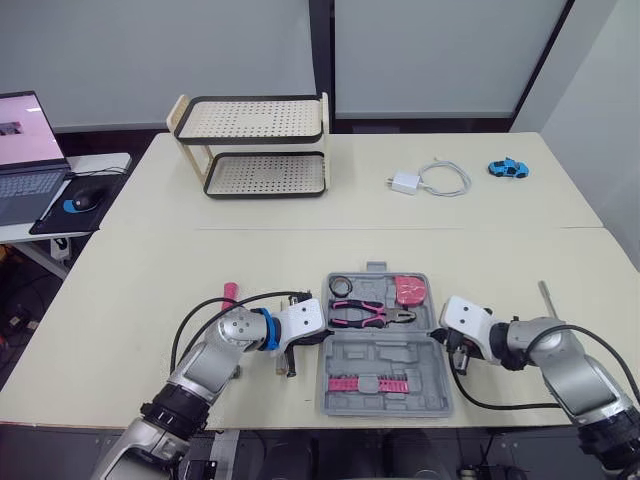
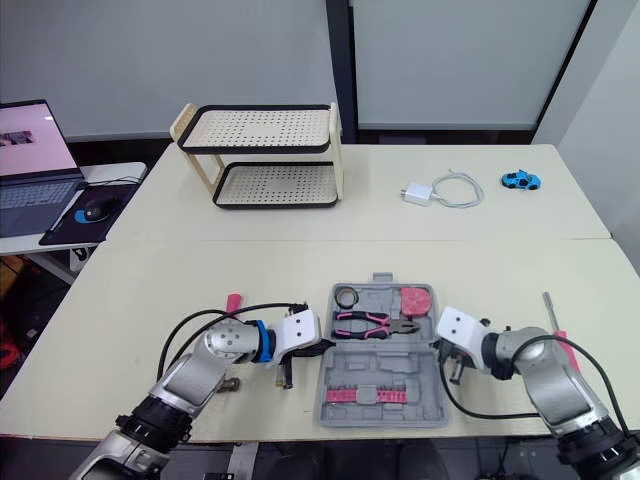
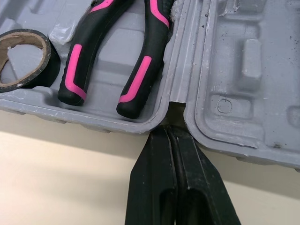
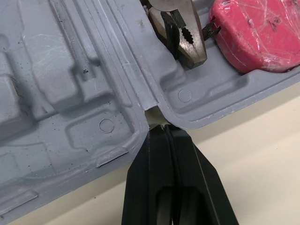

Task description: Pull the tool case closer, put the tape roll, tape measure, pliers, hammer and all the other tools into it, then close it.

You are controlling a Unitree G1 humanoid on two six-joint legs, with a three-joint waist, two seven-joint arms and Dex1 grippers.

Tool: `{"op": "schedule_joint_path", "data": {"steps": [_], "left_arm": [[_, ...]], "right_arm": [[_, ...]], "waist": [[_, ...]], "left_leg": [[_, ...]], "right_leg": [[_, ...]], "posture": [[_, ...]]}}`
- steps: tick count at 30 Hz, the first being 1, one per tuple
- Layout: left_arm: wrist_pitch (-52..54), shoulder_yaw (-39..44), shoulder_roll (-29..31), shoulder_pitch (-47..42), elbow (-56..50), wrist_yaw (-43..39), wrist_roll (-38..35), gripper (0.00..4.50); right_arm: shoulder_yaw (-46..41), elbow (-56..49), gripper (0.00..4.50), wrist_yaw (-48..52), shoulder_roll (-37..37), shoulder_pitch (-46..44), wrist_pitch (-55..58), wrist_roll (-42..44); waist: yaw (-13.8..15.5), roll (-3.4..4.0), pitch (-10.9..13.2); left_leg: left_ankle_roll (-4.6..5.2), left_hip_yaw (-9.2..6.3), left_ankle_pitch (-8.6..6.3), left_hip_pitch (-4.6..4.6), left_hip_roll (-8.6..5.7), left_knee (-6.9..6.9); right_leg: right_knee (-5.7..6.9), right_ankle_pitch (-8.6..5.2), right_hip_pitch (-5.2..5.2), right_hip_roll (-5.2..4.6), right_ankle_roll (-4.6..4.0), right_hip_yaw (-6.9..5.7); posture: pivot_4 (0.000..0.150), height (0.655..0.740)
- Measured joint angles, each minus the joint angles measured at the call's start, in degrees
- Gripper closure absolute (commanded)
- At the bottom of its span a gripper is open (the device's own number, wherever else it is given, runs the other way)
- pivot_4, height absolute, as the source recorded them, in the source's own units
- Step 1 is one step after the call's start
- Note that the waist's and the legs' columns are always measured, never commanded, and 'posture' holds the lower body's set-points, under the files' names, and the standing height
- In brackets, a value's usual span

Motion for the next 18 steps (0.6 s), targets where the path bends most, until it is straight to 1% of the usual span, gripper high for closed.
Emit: {"op": "schedule_joint_path", "data": {"steps": [18], "left_arm": [[-1.19, 1.14, 0.00, -0.07, 0.66, 0.47, 0.70, 4.46]], "right_arm": [[0.10, 0.04, 4.50, 0.00, 0.68, -0.55, 0.09, -0.31]], "waist": [[-0.09, 0.00, 0.00]], "left_leg": [[-0.01, 0.00, 0.01, -0.01, 0.00, -0.01]], "right_leg": [[0.01, 0.00, -0.04, 0.01, 0.00, 0.00]], "posture": [[0.150, 0.7400]]}}
